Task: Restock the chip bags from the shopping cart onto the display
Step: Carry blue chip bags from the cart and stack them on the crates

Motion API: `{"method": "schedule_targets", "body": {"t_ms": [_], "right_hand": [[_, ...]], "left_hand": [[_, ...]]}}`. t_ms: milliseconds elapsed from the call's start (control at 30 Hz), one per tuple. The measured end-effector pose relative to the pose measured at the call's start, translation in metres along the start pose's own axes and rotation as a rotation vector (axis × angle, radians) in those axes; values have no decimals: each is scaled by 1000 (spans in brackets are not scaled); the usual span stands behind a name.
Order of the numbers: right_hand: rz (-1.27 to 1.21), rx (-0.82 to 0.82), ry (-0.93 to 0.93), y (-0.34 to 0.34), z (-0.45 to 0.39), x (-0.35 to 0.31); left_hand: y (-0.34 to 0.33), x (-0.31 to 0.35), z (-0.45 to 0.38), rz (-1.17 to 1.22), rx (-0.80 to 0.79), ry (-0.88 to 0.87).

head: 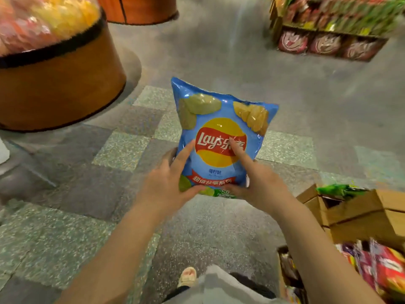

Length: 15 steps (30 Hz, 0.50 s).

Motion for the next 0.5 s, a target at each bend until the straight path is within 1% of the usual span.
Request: {"method": "schedule_targets", "body": {"t_ms": [100,233,367,500], "right_hand": [[37,51,-98,13,-28,22],[76,54,-201,33,-55,65],[130,98,-302,61,-90,126],[130,161,-342,93,-135,206]], "left_hand": [[-20,3,-55,27,-42,-104],[-69,9,-114,110,-118,-166],[-130,23,-184,170,-190,-206],[-200,52,-263,169,-200,-291]]}}
Point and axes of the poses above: each hand's wrist, its own z-axis away from the middle knuckle, its own y-axis out of the back of the hand, x = y × z, the point moved 3 cm from there along -z, towards the middle knuckle, and after that the axes turned 9 degrees about x, right-handed, at the moved point
